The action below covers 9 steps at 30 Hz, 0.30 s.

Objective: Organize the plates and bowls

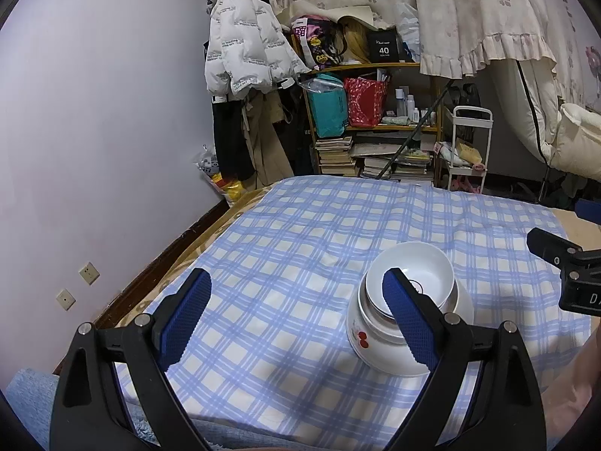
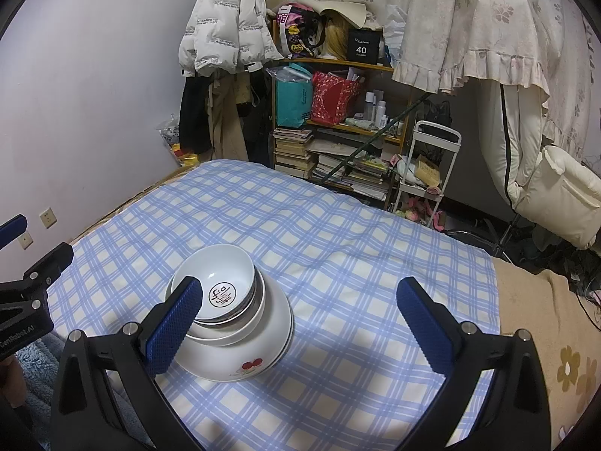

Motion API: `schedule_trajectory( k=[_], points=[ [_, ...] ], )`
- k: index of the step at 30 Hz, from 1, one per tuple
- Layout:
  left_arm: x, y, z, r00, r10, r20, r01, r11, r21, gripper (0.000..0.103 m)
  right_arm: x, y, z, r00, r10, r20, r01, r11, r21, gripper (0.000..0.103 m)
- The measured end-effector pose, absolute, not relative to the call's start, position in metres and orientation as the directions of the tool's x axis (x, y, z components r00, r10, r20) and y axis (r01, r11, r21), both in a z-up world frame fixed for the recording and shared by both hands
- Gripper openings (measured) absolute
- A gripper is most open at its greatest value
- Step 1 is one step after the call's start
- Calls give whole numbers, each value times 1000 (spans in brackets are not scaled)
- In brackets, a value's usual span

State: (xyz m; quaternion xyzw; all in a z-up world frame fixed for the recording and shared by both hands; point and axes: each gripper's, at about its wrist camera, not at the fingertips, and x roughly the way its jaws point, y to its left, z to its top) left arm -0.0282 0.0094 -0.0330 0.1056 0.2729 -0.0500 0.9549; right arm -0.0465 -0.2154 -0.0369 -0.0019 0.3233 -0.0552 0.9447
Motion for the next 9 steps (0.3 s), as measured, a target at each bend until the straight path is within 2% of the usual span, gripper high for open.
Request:
schedule_trajectory(
  k=[9],
  points=[
    [-28, 10, -33, 847, -36, -531, 153, 972, 178, 91, -47, -215, -37, 785, -105, -610, 102, 994, -40, 103]
  ],
)
